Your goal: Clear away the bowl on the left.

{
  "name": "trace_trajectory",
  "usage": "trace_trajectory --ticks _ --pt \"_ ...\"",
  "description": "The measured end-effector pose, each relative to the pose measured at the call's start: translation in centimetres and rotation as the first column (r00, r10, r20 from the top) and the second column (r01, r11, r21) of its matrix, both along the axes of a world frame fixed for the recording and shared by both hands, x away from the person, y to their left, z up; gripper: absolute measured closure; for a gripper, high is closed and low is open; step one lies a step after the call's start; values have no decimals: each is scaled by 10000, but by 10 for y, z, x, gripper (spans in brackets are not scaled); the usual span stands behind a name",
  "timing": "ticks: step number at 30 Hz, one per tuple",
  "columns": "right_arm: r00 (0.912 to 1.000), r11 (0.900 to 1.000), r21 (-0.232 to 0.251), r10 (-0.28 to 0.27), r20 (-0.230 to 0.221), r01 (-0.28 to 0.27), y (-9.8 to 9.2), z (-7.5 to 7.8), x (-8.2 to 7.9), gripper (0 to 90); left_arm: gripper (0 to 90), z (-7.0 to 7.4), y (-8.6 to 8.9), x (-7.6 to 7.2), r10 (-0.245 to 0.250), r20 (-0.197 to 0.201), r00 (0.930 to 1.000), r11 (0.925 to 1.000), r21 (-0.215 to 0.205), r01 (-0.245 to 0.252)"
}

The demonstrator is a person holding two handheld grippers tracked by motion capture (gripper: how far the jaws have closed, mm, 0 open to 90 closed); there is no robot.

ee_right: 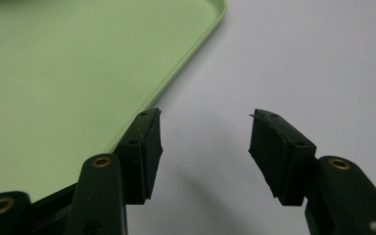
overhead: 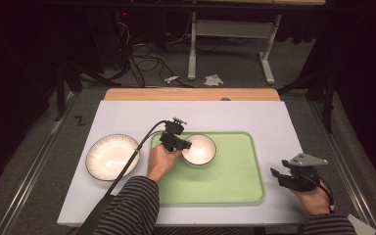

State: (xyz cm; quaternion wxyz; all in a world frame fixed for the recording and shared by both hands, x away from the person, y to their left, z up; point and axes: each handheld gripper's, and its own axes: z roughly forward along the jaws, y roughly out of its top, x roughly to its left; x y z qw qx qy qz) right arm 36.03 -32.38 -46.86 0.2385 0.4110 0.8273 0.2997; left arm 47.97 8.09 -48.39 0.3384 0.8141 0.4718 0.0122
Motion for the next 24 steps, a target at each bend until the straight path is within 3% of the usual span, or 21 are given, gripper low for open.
trace_trajectory --ticks 8,10,15,24 --pt "10000 10000 46 88 -21 -87 2 -1 3 471 646 6 4 -2 -78 362 9993 9998 -176 85" --pt "9999 9999 31 129 -26 -129 2 -1 4 471 617 9 5 -4 -48 535 9986 10000 -46 50" --pt "9998 9998 88 187 -45 -186 4 0 6 471 579 16 9 -8 17 858 9963 9998 -218 2" --pt "9995 9996 45 291 -123 -291 7 -1 9 471 566 32 20 -16 107 1419 9898 9998 -173 -83"
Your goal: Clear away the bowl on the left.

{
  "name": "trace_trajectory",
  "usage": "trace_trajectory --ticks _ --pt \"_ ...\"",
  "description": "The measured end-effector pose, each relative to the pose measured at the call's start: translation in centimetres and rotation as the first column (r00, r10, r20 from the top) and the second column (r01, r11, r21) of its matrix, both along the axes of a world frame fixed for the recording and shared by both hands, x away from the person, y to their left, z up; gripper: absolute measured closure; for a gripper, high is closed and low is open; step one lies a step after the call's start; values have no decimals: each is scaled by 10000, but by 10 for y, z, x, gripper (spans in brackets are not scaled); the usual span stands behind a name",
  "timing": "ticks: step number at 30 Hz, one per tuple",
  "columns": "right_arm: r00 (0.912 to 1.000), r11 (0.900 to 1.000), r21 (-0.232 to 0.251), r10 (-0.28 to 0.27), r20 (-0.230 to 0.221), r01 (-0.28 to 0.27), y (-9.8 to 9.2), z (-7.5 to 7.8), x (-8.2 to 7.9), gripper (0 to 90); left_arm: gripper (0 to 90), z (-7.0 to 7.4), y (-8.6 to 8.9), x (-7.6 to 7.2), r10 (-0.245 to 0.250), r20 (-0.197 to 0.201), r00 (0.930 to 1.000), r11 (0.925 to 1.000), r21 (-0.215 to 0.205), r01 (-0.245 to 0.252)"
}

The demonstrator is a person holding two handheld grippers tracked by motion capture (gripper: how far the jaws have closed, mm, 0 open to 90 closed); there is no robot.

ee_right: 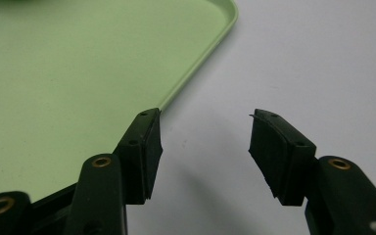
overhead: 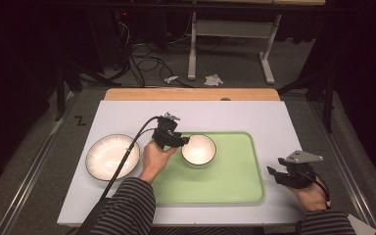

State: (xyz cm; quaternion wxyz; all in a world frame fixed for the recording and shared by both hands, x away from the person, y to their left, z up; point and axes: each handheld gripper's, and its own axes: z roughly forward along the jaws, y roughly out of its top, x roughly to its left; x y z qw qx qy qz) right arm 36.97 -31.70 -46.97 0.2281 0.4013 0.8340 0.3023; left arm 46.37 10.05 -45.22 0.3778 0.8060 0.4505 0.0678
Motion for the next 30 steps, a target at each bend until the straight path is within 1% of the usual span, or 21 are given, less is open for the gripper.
trace_trajectory --ticks 4,6,7,10,17,19,28,30 --pt "10000 10000 23 55 -29 -55 1 0 0 471 560 5 1 -4 -74 168 9998 10000 39 73" --pt "10000 9999 -71 82 42 -82 1 0 1 471 558 7 2 -6 -100 208 9997 9999 91 98" --pt "10000 9999 -94 94 -2 -94 1 0 1 471 557 7 2 -6 -117 217 9997 9999 110 115" --pt "10000 10000 -1 37 15 -37 1 0 1 471 554 10 4 -9 -155 290 9995 9996 226 148" --pt "9999 9999 -8 138 27 -138 2 0 2 471 547 18 9 -15 -114 505 9987 9998 181 105" --pt "9999 10000 4 91 -51 -91 3 0 2 470 544 20 12 -17 -95 551 9984 9998 171 86" --pt "9999 9999 35 166 -11 -166 4 0 4 470 543 25 25 -26 108 770 9970 9999 51 -112" --pt "9999 9999 40 168 -28 -168 4 0 4 470 541 26 27 -28 123 802 9967 9999 85 -131"
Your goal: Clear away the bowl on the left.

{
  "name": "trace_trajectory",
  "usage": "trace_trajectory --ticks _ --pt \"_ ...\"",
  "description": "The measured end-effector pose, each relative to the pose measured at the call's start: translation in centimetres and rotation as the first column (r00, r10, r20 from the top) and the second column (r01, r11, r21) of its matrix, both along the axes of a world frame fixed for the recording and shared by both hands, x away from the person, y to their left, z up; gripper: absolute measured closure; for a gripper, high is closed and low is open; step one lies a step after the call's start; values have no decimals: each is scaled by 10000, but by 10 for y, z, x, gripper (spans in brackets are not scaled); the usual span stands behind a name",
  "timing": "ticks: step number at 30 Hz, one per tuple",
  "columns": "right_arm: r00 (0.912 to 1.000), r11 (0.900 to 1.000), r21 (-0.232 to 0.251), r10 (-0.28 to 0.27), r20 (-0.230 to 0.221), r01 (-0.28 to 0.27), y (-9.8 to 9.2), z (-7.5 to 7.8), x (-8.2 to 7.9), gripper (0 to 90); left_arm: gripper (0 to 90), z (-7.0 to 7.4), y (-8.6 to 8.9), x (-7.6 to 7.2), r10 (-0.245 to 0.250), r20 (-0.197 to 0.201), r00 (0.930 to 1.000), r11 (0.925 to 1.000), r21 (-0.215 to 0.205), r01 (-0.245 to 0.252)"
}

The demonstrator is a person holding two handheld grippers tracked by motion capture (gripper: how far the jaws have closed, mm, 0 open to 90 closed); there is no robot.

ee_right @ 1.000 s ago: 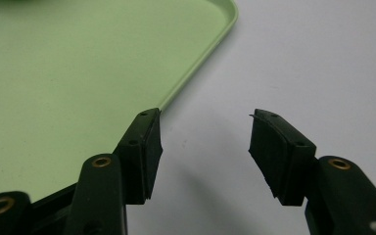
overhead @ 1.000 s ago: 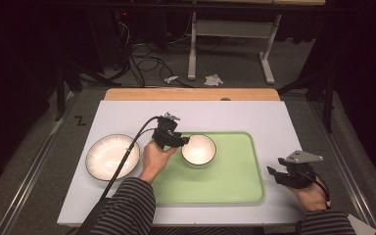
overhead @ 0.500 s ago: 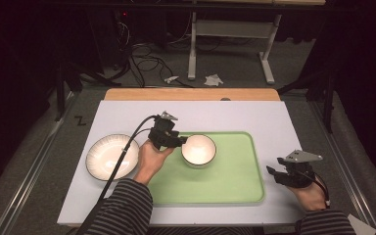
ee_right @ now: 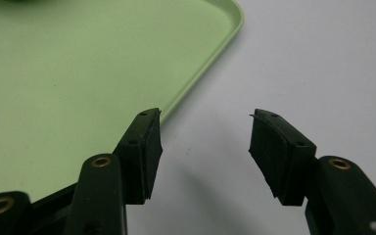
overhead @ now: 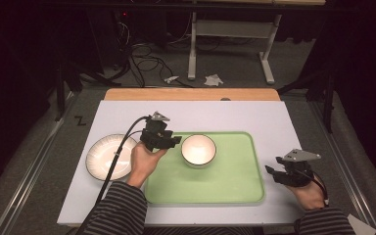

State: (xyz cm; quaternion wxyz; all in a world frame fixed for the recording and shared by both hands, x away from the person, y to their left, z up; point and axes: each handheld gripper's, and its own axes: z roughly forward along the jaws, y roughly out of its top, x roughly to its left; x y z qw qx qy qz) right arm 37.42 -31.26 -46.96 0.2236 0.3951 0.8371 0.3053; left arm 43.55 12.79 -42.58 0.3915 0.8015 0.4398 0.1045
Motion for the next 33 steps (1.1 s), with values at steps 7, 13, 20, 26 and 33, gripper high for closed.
trace_trajectory --ticks 7,13,20,26,33 --pt "10000 10000 -30 35 -37 -35 0 0 1 469 539 4 10 -8 69 125 9999 9999 -75 -68" --pt "10000 10000 -65 38 -33 -38 0 0 1 469 535 5 17 -15 138 190 9997 9999 -78 -137" --pt "10000 10000 -56 47 -52 -48 0 0 1 468 531 6 26 -23 226 212 9995 9996 -165 -223" --pt "9999 10000 3 -17 -106 17 0 0 1 468 527 6 32 -30 396 249 9989 9989 -243 -390" --pt "10000 10000 -21 38 -92 -38 1 0 1 467 525 7 38 -38 373 257 9990 9992 -132 -370"
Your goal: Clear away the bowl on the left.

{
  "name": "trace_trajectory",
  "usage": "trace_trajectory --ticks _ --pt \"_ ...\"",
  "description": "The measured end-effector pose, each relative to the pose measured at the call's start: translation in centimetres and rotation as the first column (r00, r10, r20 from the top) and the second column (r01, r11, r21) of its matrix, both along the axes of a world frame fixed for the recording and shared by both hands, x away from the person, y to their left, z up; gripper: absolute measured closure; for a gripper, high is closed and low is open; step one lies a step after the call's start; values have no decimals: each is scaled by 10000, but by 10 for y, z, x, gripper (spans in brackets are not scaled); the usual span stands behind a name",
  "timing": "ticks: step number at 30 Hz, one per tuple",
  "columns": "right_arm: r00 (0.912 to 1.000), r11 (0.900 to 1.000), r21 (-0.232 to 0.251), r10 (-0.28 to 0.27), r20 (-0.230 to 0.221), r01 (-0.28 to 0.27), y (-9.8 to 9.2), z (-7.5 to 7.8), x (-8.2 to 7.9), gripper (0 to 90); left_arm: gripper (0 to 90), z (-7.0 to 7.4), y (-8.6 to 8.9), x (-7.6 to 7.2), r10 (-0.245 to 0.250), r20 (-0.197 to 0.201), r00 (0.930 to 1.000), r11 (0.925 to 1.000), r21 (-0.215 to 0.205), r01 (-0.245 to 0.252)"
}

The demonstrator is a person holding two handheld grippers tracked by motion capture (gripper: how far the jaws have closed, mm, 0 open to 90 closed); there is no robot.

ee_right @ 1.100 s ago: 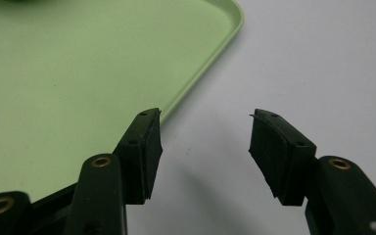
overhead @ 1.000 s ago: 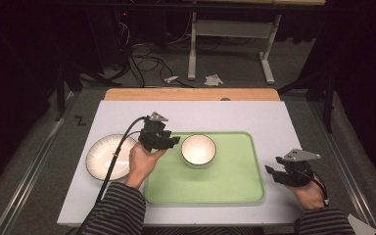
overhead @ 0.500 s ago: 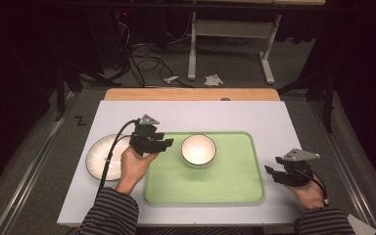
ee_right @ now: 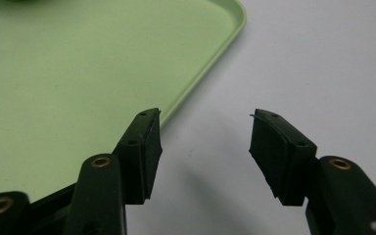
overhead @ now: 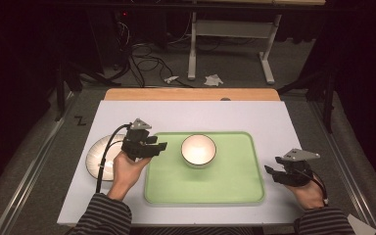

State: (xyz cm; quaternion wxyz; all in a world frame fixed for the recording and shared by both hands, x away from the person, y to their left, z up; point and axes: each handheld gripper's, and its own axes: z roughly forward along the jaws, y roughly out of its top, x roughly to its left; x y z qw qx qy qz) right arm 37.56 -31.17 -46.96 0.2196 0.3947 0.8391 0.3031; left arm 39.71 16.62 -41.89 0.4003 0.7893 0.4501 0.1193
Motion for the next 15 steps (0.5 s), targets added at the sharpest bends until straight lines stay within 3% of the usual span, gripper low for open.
trace_trajectory --ticks 15 --pt "10000 10000 55 5 -1 -5 0 -1 1 466 516 -4 3 -11 -117 -133 9998 9997 201 119"
